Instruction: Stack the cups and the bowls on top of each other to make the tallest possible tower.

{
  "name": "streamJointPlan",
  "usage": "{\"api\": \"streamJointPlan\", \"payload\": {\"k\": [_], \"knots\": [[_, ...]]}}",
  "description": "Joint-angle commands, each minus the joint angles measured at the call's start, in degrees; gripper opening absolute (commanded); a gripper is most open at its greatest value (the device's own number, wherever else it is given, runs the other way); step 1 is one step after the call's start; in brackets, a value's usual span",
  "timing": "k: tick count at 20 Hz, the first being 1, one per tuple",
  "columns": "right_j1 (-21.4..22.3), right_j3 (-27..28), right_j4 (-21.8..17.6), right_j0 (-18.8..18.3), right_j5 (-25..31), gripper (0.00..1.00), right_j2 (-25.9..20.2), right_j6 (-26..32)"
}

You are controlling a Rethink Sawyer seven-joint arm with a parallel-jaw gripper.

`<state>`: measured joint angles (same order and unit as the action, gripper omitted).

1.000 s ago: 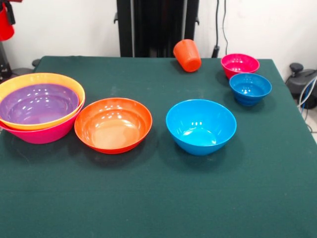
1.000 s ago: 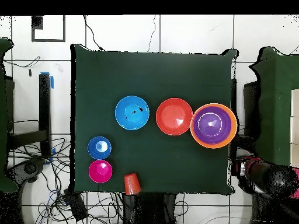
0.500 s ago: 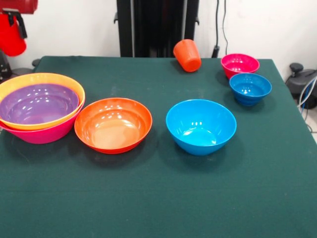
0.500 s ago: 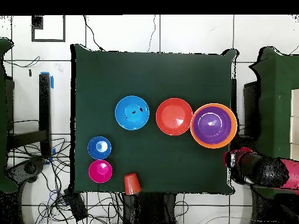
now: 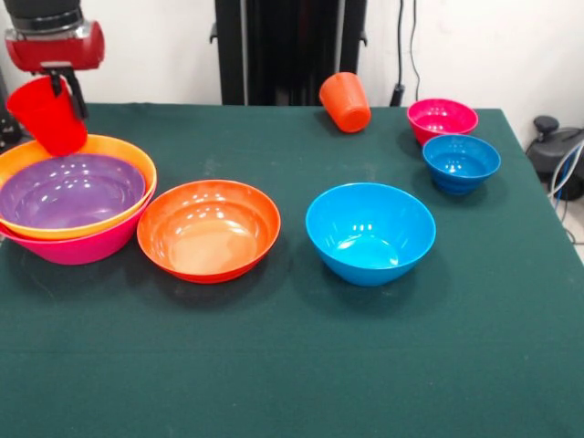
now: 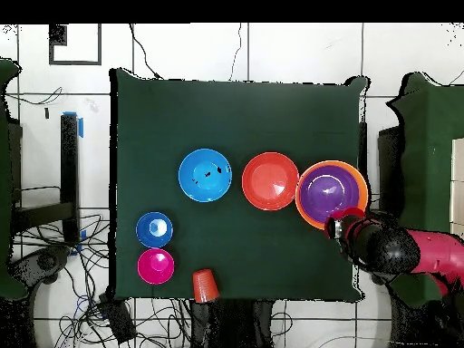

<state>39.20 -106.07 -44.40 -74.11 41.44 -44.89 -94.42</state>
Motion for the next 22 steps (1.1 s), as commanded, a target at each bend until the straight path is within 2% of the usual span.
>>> {"api": "streamJointPlan", "payload": {"k": [1,9,22], "knots": [[-3.48,4.99,-1.86,4.37,1.05,0.00,-4.52,15.93],[-1.64,6.16,-0.03,4.09,5.22,0.00,-7.86,19.20],[1.33,7.59,-0.63,2.63,7.97,0.00,-9.64,20.64]]}}
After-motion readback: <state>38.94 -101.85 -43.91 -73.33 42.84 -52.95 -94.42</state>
